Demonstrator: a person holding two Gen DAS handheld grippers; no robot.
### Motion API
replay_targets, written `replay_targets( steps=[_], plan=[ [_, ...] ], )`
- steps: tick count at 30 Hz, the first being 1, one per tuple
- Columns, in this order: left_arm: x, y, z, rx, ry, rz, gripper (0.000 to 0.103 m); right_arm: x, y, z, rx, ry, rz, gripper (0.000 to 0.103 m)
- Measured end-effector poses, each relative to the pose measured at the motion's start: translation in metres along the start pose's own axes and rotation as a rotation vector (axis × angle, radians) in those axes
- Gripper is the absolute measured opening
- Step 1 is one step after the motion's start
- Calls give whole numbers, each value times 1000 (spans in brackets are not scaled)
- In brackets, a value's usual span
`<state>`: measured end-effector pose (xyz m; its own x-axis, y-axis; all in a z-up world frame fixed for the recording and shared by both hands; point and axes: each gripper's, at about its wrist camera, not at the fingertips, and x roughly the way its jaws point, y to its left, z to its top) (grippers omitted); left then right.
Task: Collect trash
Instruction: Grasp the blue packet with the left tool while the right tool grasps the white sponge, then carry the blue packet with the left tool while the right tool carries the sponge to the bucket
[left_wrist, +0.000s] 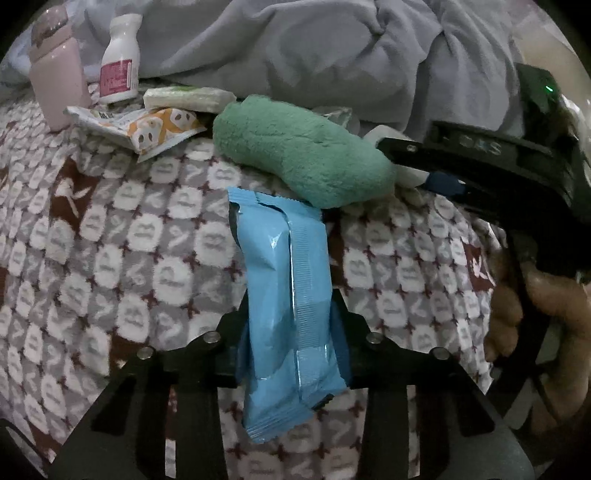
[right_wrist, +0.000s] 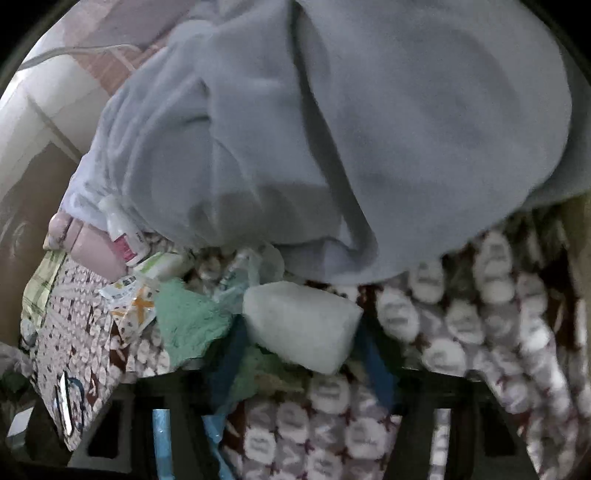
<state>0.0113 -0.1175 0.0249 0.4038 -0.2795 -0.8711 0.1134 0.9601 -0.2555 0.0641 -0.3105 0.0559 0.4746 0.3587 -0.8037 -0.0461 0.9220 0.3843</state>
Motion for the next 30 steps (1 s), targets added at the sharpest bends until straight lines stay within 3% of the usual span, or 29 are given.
replay_targets(
  steps=[7, 15, 21, 30],
  plan=[
    [-31, -15, -12, 28, -31, -16, 32, -69, -16, -28, -82, -101, -8, 41],
    [-46, -78, -21, 126, -41, -27, 32, -135, -57, -79, -78, -113, -47, 42],
    [-50, -126, -26, 198, -53, -39, 32, -161, -75, -109, -84, -120, -84, 42],
    [-52, -168, -33, 261, -47, -61, 32, -193, -105, -131, -32, -159, -104, 42]
  ],
)
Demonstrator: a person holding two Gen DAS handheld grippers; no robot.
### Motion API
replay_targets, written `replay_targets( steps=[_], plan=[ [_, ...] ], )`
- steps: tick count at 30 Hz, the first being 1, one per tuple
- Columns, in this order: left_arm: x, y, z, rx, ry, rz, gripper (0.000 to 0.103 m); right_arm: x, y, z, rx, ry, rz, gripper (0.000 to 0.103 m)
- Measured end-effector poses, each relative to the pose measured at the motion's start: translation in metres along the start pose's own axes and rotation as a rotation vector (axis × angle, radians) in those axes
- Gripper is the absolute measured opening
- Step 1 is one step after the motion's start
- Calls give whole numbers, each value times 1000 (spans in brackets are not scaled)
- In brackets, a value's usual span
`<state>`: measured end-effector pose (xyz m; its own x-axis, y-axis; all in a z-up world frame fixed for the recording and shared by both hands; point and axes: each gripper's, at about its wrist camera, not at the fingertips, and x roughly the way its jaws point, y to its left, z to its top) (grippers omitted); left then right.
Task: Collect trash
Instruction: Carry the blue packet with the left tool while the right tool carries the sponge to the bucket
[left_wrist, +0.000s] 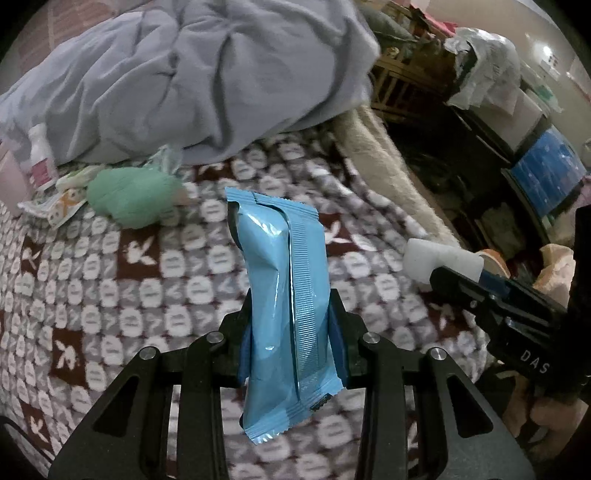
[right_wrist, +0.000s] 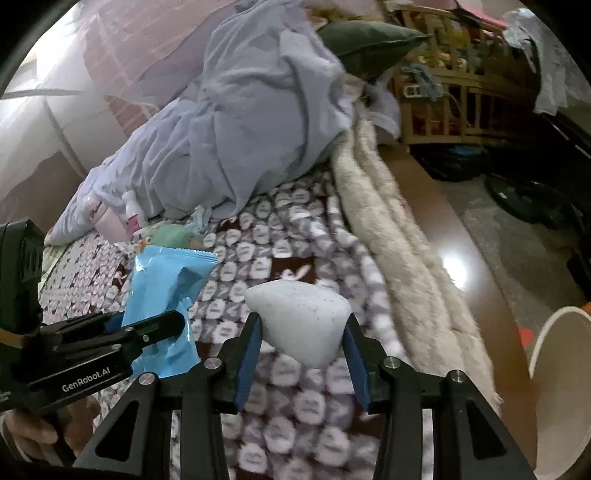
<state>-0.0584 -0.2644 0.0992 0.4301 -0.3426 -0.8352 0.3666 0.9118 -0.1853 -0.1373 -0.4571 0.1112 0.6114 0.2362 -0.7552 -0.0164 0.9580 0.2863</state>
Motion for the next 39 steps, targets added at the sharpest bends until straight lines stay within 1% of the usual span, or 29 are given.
replay_targets(
  steps=[6, 9, 13, 21, 27, 34, 39],
  plan=[
    [4, -33, 7, 57, -2, -29, 32, -20, -26, -5, 46, -24, -24, 42],
    [7, -51, 9, 86, 1, -49, 32, -34, -43, -9, 66, -45, -49, 43],
    [15, -81, 11, 126, 13, -82, 32, -52, -70, -15, 106, -64, -85, 43],
    [29, -149, 13, 225, 27, -148, 32, -88, -140, -35, 217, -86, -192, 44],
    [38, -187, 12, 280, 39, -174, 32, -108, -181, -50, 287, -95, -242, 44],
    [46, -210, 11, 319, 48, -178, 32, -119, -201, -58, 329, -108, -262, 44],
    [51, -223, 10, 326, 66, -204, 32, -123, -209, -62, 341, -113, -271, 44]
  ],
)
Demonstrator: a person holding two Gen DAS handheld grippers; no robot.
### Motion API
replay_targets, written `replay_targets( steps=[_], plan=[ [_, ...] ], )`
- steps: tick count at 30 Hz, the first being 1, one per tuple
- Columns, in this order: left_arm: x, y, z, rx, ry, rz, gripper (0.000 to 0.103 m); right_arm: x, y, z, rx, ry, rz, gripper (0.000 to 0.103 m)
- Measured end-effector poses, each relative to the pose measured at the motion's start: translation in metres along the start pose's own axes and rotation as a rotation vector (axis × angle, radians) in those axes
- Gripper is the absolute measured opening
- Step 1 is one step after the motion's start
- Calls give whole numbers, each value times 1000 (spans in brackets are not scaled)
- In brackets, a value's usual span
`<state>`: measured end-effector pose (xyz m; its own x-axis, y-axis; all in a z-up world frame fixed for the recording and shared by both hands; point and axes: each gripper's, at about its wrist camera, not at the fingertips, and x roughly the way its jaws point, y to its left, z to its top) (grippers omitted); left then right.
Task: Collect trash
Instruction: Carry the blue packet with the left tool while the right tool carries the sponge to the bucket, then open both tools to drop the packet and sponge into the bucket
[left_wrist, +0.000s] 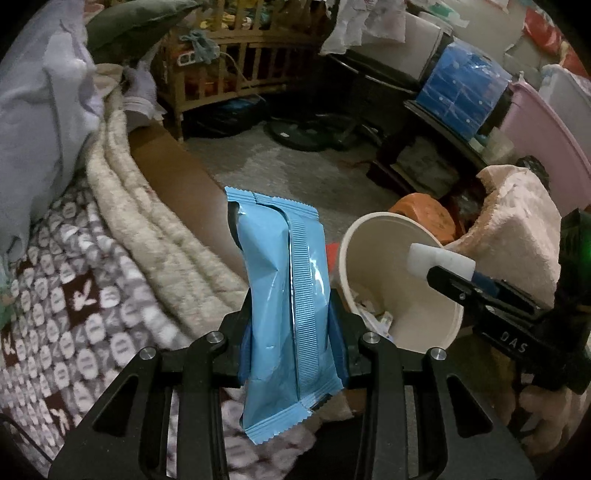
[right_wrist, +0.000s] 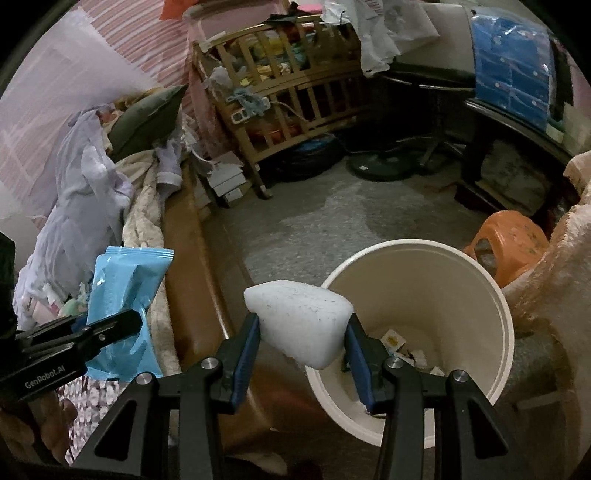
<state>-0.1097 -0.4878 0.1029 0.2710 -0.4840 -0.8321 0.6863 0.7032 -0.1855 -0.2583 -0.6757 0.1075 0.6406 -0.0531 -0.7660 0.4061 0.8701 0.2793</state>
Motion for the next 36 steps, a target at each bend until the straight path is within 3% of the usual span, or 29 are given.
replay_targets(
  steps=[36],
  plan=[
    [62, -92, 27, 90, 80, -192, 33, 3, -94, -5, 160, 22, -159, 49]
  ],
)
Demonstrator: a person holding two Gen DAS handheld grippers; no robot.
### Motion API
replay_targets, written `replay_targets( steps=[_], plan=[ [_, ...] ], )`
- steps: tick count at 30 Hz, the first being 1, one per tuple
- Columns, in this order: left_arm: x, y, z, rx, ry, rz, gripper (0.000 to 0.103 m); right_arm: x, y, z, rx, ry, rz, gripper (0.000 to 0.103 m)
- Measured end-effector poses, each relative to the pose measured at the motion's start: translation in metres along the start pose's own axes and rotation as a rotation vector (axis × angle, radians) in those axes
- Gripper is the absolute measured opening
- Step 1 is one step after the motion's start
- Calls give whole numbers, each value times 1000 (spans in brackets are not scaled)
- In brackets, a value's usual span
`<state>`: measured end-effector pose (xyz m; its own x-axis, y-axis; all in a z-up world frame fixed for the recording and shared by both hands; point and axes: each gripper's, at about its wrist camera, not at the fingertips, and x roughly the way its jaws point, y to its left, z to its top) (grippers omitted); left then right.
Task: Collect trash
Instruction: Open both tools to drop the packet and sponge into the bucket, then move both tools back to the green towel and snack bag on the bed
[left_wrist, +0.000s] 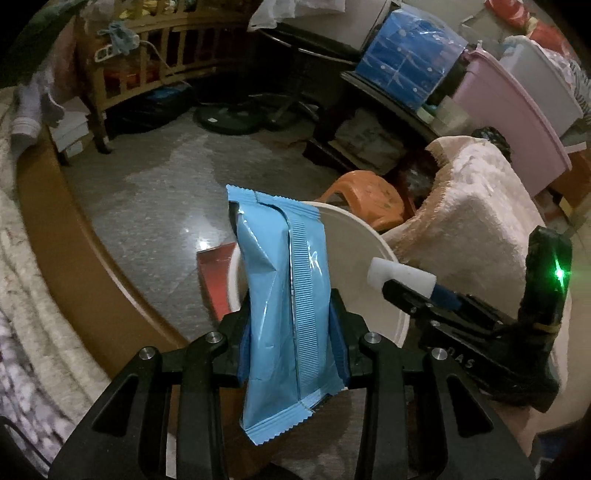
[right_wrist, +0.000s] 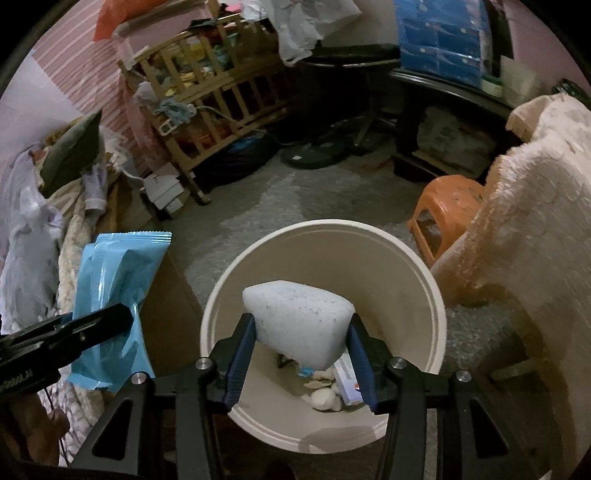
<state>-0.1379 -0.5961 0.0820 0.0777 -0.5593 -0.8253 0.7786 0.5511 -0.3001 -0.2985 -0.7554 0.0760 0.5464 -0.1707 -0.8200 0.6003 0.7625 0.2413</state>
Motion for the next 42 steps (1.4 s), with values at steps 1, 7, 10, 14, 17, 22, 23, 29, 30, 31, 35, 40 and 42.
replay_targets(
  steps=[1, 7, 10, 14, 17, 22, 23, 29, 30, 31, 35, 40, 42],
  plan=[
    [1, 0, 1, -7, -1, -9, 34, 0, -2, 1, 3, -1, -9, 50],
    [0, 3, 3, -36, -20, -68, 61, 0, -6, 2, 24, -15, -52, 64],
    [-3, 8, 3, -47, -20, -58, 61, 1, -5, 2, 29, -13, -54, 64],
    [-13, 20, -1, -67, -26, -32, 61, 3, 0, 1, 28, 0, -46, 64],
    [-25, 33, -7, -82, -45, 24, 61, 5, 10, -2, 9, 10, -32, 64],
    [-52, 64, -22, -102, -86, 144, 61, 8, 36, -5, -16, 25, 15, 64],
    [-58, 71, -26, -107, -96, 166, 61, 9, 43, -6, -26, 28, 26, 64],
    [-93, 126, -55, -193, -133, 270, 61, 4, 109, -11, -153, 25, 106, 64],
    [-99, 135, -60, -209, -136, 284, 61, 3, 123, -12, -178, 27, 124, 64],
    [-106, 148, -67, -231, -139, 299, 61, 4, 133, -12, -198, 27, 137, 64],
    [-132, 192, -93, -302, -141, 377, 61, 5, 185, -20, -299, 38, 197, 64],
    [-163, 247, -124, -409, -141, 442, 61, 15, 245, -33, -377, 75, 282, 64],
    [-180, 273, -140, -457, -147, 479, 61, 21, 271, -40, -416, 95, 313, 64]
  ],
)
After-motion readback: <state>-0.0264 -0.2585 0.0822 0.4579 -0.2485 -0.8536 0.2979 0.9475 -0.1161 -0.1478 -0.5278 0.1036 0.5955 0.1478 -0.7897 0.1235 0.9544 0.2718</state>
